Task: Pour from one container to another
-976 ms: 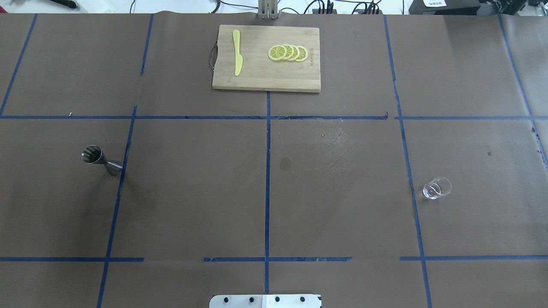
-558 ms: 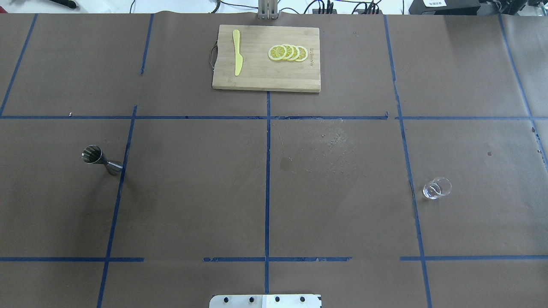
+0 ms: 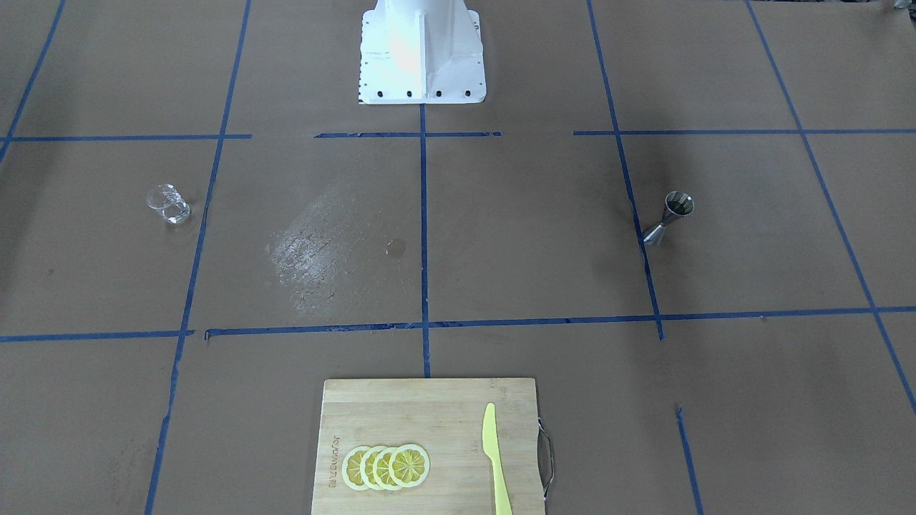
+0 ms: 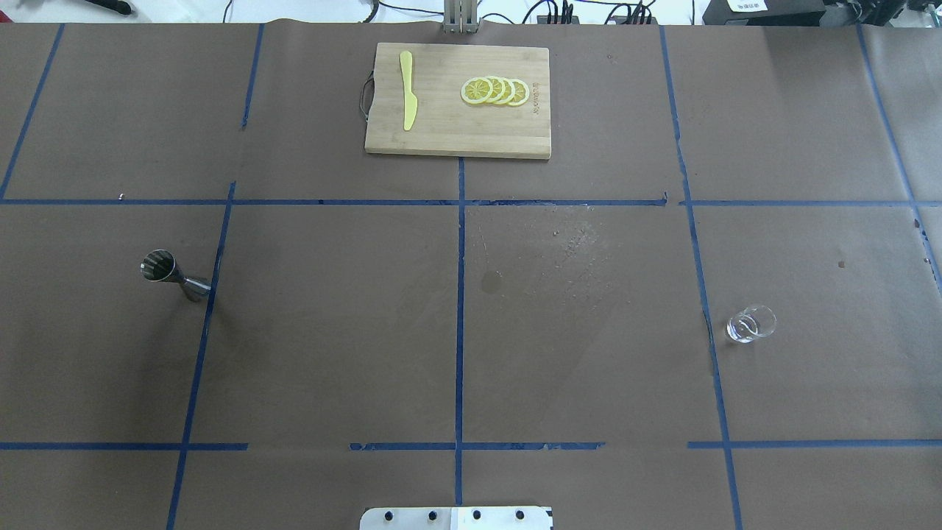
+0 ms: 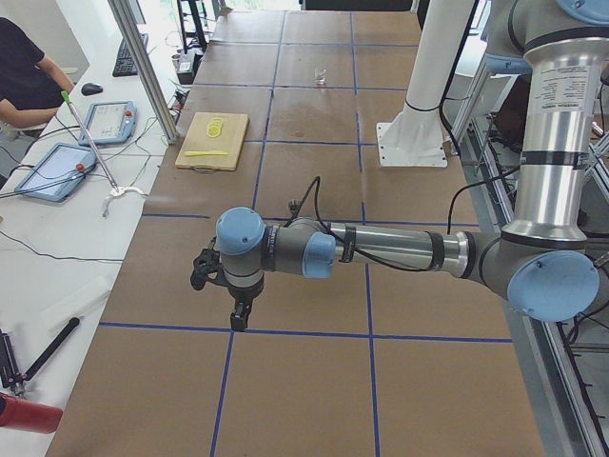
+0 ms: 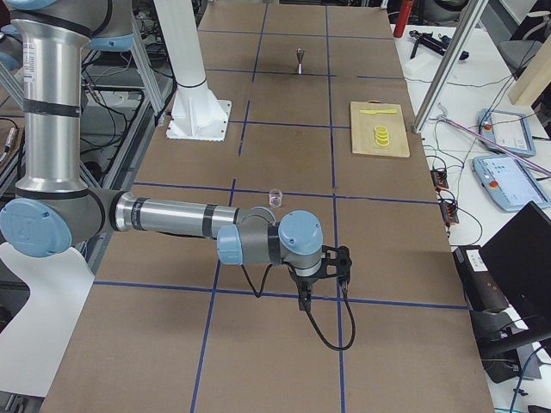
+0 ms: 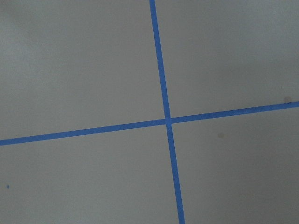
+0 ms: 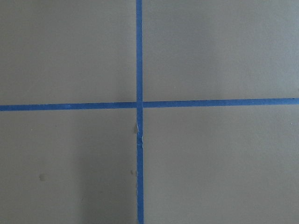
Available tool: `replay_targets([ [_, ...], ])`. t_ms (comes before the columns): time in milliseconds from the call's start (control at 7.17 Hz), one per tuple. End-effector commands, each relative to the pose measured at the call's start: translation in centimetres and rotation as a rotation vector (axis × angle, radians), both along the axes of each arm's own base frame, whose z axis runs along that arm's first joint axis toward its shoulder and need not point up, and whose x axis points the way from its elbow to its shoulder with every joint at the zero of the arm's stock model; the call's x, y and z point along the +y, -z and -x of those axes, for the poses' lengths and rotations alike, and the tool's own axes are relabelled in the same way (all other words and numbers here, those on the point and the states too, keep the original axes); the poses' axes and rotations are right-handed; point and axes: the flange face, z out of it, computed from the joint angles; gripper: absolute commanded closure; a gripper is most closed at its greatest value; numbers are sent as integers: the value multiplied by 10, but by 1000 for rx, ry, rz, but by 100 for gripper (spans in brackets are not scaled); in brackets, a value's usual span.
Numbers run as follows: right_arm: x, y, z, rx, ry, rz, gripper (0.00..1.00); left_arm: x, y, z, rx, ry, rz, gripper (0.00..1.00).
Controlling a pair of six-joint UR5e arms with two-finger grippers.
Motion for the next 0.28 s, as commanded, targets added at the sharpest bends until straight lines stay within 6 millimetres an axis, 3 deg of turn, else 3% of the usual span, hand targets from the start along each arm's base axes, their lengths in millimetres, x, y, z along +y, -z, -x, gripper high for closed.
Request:
replay_targets([
  [0, 0, 0, 0, 0, 0, 0, 0, 0, 1, 0, 0, 1, -1, 0],
  [139, 0, 0, 0, 0, 0, 0, 0, 0, 1, 0, 0, 0, -2, 0],
])
